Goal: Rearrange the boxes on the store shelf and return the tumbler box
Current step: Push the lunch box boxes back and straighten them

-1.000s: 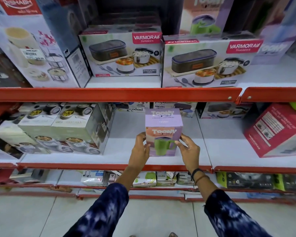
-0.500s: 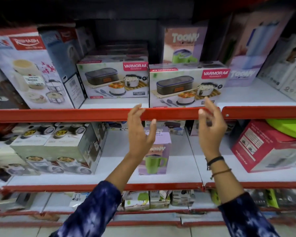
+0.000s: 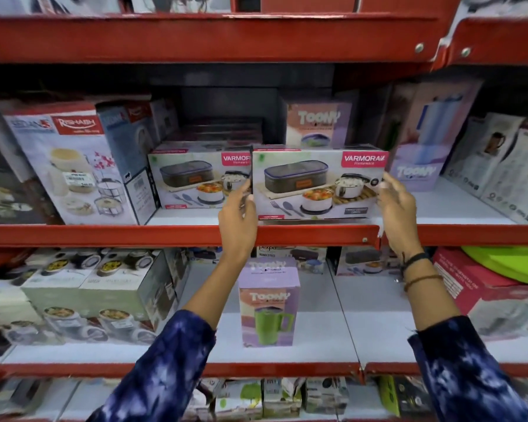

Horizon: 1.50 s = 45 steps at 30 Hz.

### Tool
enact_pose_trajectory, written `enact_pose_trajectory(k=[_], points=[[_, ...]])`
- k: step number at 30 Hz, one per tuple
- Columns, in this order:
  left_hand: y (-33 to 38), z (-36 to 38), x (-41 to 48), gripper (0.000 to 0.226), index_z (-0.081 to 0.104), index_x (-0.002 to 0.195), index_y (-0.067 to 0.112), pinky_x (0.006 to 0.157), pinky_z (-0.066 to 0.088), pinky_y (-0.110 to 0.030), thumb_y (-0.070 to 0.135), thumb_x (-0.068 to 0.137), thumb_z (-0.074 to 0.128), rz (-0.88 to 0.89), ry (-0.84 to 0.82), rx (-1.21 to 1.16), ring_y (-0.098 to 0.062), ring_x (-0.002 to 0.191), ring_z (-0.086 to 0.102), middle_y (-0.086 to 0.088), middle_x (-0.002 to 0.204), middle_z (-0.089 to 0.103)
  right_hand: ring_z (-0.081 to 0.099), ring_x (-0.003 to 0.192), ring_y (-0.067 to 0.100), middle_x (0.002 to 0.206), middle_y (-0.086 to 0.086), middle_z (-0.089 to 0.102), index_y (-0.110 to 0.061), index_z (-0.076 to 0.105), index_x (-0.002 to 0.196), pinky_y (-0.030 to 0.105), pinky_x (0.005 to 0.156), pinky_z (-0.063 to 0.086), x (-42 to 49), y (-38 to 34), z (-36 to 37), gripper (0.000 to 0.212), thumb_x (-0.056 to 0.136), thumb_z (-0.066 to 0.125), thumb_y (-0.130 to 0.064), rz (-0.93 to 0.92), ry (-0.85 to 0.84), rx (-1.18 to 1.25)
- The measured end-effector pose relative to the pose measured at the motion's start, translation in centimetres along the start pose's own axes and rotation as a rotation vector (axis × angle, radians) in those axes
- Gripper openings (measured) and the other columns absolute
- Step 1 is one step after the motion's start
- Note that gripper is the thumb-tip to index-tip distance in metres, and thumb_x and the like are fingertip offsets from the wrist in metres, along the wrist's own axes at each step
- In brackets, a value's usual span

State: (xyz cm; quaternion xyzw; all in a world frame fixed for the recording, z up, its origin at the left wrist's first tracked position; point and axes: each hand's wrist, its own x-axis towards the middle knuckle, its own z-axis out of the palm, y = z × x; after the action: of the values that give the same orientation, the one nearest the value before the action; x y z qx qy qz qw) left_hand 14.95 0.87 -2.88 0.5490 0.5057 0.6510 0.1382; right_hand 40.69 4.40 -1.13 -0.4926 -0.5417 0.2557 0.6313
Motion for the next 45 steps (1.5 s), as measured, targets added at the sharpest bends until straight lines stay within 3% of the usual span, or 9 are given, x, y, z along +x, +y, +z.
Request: enact_pose_trajectory(k=[2, 8, 20, 25, 30, 35, 40, 42, 45], points=[[0.4, -1.2, -0.3, 0.029, 0.058, 0.122, 0.019, 0.081, 0.044, -0.004, 0.013, 0.095, 0.050, 0.025, 0.066, -0.073, -0.001, 0.100, 0.058, 0.003, 0.119, 0.061, 0.051, 0.122, 0.017, 0.133, 0.006, 0.054, -0.021, 0.048, 0.131, 0.032, 0.104, 0.041, -0.7, -0.3, -0.6, 0.034, 0.097, 0.045, -0.019, -0.057, -0.019, 0.071], [0.4, -4.8, -2.3, 0.026, 0.064, 0.115, 0.023, 0.084, 0.053, -0.023, 0.016, 0.091, 0.058, -0.001, 0.166, -0.115, -0.003, 0.101, 0.062, 0.004, 0.116, 0.067, 0.056, 0.118, 0.017, 0.127, 0.007, 0.059, -0.039, 0.062, 0.109, 0.020, 0.090, 0.050, -3.7, -1.0, -0.5, 0.032, 0.093, 0.052, -0.012, -0.150, -0.043, 0.225], [-1.8, -8.8, -7.8, 0.026, 0.064, 0.112, 0.031, 0.090, 0.052, -0.033, 0.035, 0.087, 0.057, -0.118, 0.238, -0.111, -0.009, 0.107, 0.062, 0.004, 0.113, 0.069, 0.059, 0.102, 0.000, 0.110, -0.007, 0.061, -0.018, 0.061, 0.114, 0.016, 0.086, 0.049, -9.7, 1.3, 1.5, 0.032, 0.088, 0.055, 0.000, -0.104, -0.061, 0.282], [-2.3, -9.5, -8.7, 0.027, 0.063, 0.113, 0.031, 0.091, 0.051, -0.031, 0.033, 0.087, 0.056, -0.131, 0.245, -0.051, -0.005, 0.106, 0.062, 0.004, 0.114, 0.068, 0.059, 0.107, 0.010, 0.109, -0.011, 0.062, -0.037, 0.067, 0.104, 0.027, 0.092, 0.050, -11.3, 2.9, 1.9, 0.038, 0.088, 0.057, -0.003, -0.065, -0.069, 0.280], [-2.6, -9.8, -8.6, 0.027, 0.063, 0.113, 0.029, 0.091, 0.051, -0.031, 0.031, 0.087, 0.056, -0.131, 0.252, -0.053, -0.005, 0.108, 0.061, 0.001, 0.115, 0.068, 0.057, 0.114, 0.030, 0.104, -0.021, 0.064, -0.034, 0.067, 0.107, 0.049, 0.094, 0.048, -11.5, 3.2, 2.3, 0.030, 0.083, 0.060, -0.016, -0.049, -0.071, 0.282], [-2.2, -10.5, -7.8, 0.027, 0.063, 0.114, 0.029, 0.089, 0.053, -0.034, 0.030, 0.088, 0.055, -0.102, 0.256, -0.031, -0.007, 0.103, 0.063, 0.007, 0.109, 0.068, 0.059, 0.107, 0.008, 0.104, -0.023, 0.065, -0.040, 0.068, 0.102, 0.026, 0.091, 0.051, -11.3, 1.7, 2.8, 0.039, 0.087, 0.058, -0.005, -0.079, -0.065, 0.258], [-0.8, -11.8, -5.1, 0.032, 0.059, 0.122, 0.023, 0.076, 0.048, -0.018, 0.021, 0.092, 0.052, 0.049, 0.267, 0.071, 0.006, 0.087, 0.057, 0.022, 0.106, 0.060, 0.054, 0.109, -0.007, 0.119, -0.008, 0.057, -0.023, 0.052, 0.122, 0.014, 0.091, 0.047, -10.1, -1.7, 4.7, 0.039, 0.087, 0.061, -0.008, -0.191, -0.072, 0.141], [-0.3, -12.5, -3.6, 0.033, 0.057, 0.125, 0.019, 0.073, 0.044, -0.010, 0.013, 0.092, 0.053, 0.139, 0.267, 0.139, 0.009, 0.083, 0.053, 0.012, 0.104, 0.059, 0.054, 0.108, -0.010, 0.119, -0.013, 0.054, -0.022, 0.049, 0.126, 0.011, 0.087, 0.047, -9.5, -3.1, 6.1, 0.046, 0.084, 0.065, -0.010, -0.217, -0.059, 0.134], [-0.3, -13.3, -1.0, 0.037, 0.054, 0.128, 0.014, 0.070, 0.042, -0.002, 0.006, 0.092, 0.053, 0.209, 0.272, 0.255, 0.005, 0.088, 0.051, -0.007, 0.112, 0.051, 0.051, 0.118, 0.002, 0.122, -0.019, 0.051, -0.023, 0.048, 0.128, 0.030, 0.099, 0.048, -8.4, -4.2, 8.4, 0.051, 0.082, 0.069, -0.015, -0.236, -0.026, 0.087]])
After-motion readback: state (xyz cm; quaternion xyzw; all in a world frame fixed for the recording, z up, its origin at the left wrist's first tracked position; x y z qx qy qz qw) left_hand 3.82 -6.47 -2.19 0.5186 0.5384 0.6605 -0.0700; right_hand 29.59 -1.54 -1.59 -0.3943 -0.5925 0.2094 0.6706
